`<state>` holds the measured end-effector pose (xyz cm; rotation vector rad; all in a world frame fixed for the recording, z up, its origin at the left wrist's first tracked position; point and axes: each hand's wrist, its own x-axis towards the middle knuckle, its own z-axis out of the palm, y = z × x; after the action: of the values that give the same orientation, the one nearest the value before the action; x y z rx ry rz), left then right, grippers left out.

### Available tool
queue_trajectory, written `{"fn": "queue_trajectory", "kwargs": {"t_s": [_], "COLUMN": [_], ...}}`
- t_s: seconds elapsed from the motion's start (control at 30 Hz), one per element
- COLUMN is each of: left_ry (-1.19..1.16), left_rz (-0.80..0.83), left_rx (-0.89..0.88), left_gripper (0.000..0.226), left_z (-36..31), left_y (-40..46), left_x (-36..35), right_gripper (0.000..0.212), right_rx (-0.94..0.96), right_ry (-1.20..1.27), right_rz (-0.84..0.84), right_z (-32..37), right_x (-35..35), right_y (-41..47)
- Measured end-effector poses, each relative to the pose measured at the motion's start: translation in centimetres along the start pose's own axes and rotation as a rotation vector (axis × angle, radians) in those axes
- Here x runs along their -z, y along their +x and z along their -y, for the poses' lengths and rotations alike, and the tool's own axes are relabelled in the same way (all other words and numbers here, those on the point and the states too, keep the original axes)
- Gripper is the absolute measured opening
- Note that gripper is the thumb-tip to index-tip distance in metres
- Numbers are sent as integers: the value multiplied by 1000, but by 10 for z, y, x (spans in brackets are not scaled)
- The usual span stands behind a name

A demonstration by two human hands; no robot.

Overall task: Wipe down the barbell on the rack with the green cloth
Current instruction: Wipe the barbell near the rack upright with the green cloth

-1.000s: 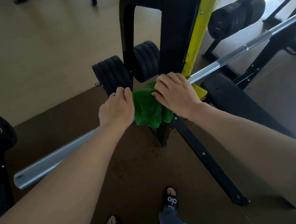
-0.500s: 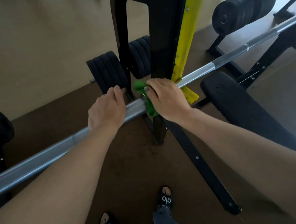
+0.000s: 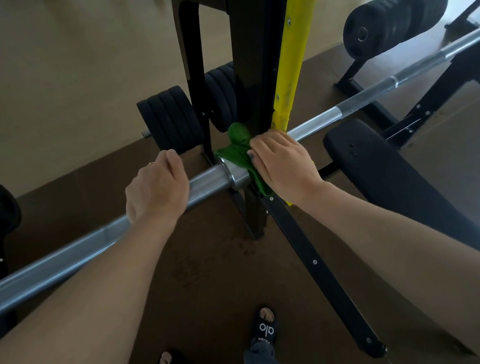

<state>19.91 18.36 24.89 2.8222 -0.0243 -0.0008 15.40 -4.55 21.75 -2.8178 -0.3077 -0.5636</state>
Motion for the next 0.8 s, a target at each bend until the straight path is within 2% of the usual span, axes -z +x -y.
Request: {"fn": "queue_trajectory", "kwargs": {"t_s": [0.1,0.2,0.37,0.47,0.57,0.7,0.8], "left_ry": [23,28,20,22,14,27,-12], "left_rz": [-14,-15,-12,-31,-44,-29,-3], "left_rx": [-16,-61,-69,-102,-110,-139,-153], "left_gripper": [49,48,49,48,47,42,40], "left_z": [0,-1,1,2,3,2,1], "left_y": [0,-1,-2,-1,-1,-2,-1], "left_x": [-2,-3,-3,-4,-5,-5,-4], "right_gripper": [33,30,48,59,80,92,91], "right_rx": [22,-10,-19,8,103,72,86], "right_ry": [10,141,208,80,-100,-137,-195], "right_rz": [29,10,113,288,414,503,488], "right_z": [-2,1,24,8,-3,5,11], "right_x": [10,17,12,22,32,27,21], "right_y": [-9,-14,-16,-16,-6,15,13]}}
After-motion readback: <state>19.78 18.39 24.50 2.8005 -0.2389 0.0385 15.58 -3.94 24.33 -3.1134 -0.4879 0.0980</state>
